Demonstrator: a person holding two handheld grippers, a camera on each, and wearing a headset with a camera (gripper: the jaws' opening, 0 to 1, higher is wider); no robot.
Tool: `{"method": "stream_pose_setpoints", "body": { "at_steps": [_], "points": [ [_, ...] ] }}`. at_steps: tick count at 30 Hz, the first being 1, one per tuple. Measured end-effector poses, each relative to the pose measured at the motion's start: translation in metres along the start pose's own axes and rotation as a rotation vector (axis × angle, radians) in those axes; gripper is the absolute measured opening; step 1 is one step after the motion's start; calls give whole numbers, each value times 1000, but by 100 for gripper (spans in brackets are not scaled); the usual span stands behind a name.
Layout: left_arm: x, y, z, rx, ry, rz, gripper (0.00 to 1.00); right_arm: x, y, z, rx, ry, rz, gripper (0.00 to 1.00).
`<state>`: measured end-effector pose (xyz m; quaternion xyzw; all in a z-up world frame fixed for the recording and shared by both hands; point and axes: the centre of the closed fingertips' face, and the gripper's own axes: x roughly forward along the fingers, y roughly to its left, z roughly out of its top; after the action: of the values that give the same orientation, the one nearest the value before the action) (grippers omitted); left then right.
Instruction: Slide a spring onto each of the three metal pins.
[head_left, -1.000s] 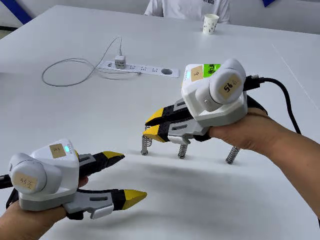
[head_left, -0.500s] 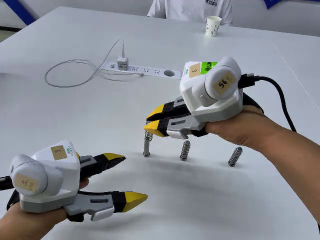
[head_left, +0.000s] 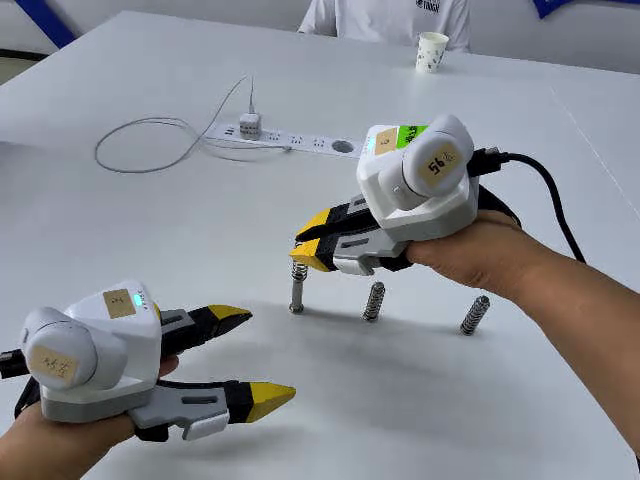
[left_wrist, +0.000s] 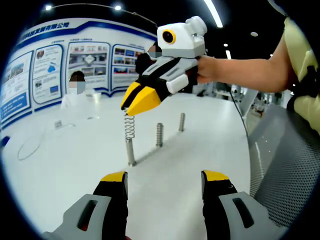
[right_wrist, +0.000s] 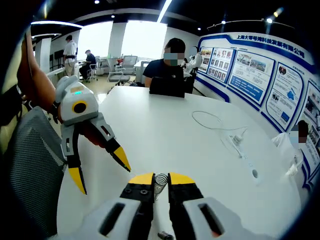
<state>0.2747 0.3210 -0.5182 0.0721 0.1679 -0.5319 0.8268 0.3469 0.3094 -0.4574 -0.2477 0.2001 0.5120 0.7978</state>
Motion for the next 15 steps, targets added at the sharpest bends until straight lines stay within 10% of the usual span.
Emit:
{"method": "stream_pose_setpoints", "body": {
  "at_steps": [15],
  "points": [
    [0,3,-1,-4,0,4,60,5,-3,-4,12,9,3,11]
  ]
}}
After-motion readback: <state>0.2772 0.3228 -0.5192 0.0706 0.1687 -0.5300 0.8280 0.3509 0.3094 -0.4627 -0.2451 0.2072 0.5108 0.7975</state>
